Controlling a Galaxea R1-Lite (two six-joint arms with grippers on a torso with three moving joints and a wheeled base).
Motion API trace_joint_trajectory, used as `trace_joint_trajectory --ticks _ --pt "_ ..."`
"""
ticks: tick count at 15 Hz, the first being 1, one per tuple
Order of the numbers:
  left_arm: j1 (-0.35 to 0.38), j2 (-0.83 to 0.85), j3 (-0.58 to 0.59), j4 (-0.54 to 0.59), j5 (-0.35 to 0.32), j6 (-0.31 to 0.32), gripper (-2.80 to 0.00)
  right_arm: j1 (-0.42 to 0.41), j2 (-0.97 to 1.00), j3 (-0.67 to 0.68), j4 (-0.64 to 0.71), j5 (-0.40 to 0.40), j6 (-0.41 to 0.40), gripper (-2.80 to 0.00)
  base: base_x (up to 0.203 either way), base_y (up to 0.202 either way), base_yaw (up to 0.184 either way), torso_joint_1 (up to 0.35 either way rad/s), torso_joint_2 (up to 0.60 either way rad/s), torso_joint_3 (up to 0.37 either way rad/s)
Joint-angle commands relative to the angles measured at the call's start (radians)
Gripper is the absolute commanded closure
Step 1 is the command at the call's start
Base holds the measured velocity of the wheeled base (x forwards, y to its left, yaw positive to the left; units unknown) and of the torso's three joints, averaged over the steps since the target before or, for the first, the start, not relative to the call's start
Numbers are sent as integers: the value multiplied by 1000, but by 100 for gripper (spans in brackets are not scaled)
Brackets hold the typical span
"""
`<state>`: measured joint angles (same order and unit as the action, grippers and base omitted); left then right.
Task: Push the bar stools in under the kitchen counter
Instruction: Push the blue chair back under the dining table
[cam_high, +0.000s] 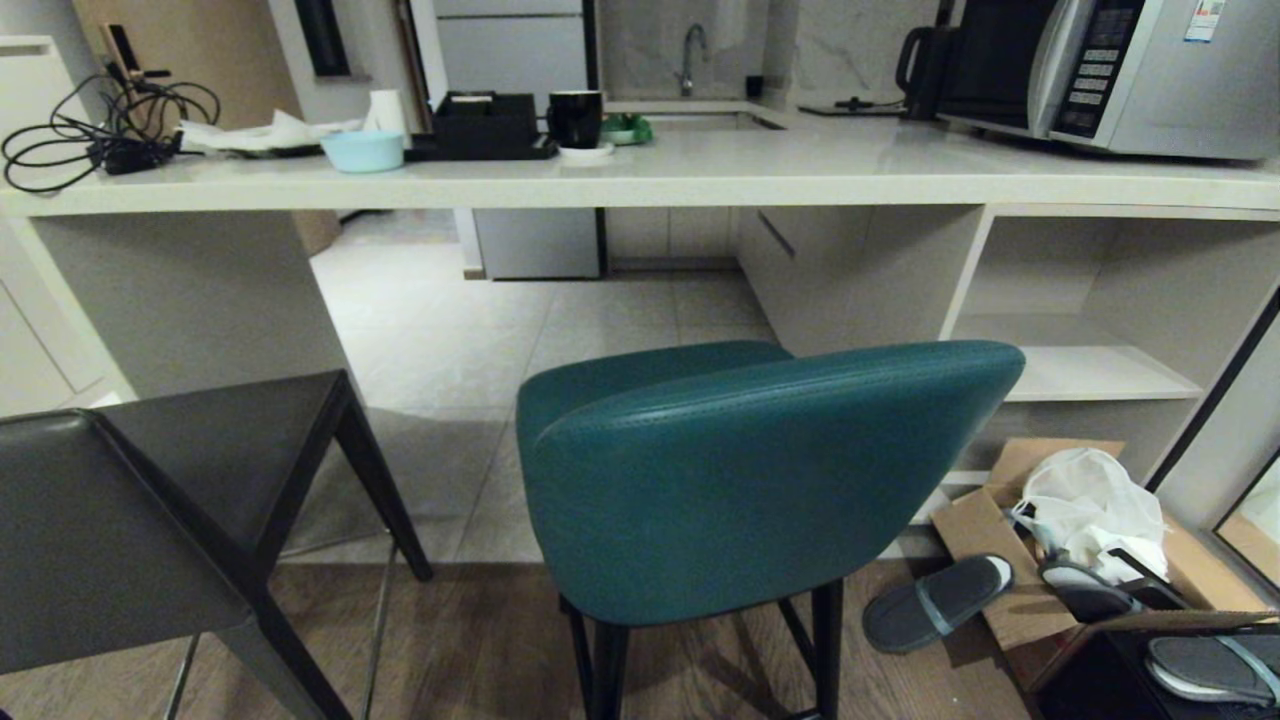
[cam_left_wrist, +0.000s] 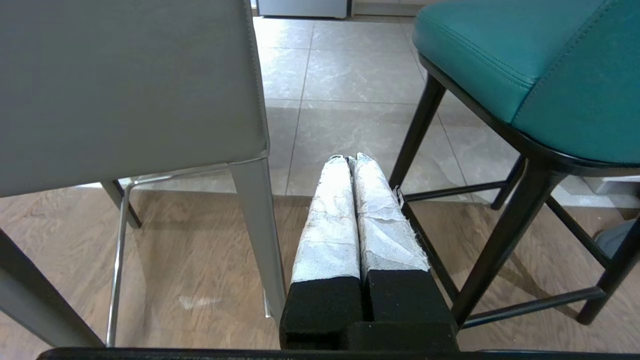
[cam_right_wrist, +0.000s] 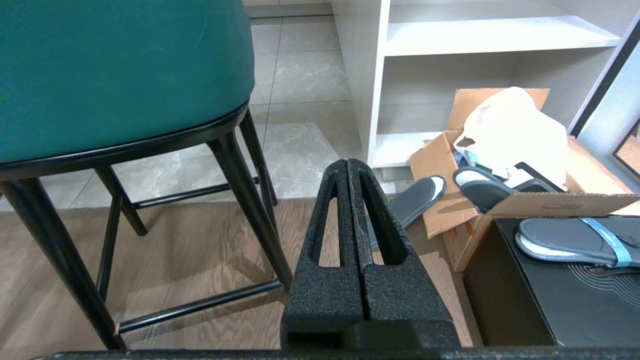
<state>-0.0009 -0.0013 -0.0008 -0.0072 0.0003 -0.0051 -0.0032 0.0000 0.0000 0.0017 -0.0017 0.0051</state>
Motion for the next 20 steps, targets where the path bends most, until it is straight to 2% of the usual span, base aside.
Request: trace_joint_trajectory --ticks 1,5,7,9,10,12,14,16,18,20 --pt "1 1 0 0 0 1 0 0 -1 0 0 0 -1 0 0 0 0 0 0 0" --pt "1 1 4 -15 3 -9 0 0 -2 1 0 3 -18 0 0 0 0 0 0 0" --pt "4 21 -57 -30 -8 -11 0 0 11 -35 15 18 -88 0 0 0 0 0 0 0" --pt "7 158 -148 -56 -39 -13 0 1 132 -128 29 46 -63 0 0 0 0 0 0 0" --pt "7 279 -174 -105 -54 -12 0 0 242 -186 20 69 -38 0 0 0 0 0 0 0" --pt "0 571 -204 -279 -75 -7 0 0 492 -262 -59 99 -8 0 0 0 0 0 0 0" --pt "-33 873 -226 -525 -73 3 0 0 769 -299 -238 116 7 0 0 0 0 0 0 0" --pt "-102 1154 -245 -794 -29 26 0 -2 1056 -331 -470 125 17 0 0 0 0 0 0 0" --pt "-233 1361 -266 -1028 51 45 0 -3 1293 -372 -683 130 26 0 0 0 0 0 0 0" --pt "-412 1462 -296 -1158 158 49 0 -4 1476 -428 -826 136 35 0 0 0 0 0 0 0"
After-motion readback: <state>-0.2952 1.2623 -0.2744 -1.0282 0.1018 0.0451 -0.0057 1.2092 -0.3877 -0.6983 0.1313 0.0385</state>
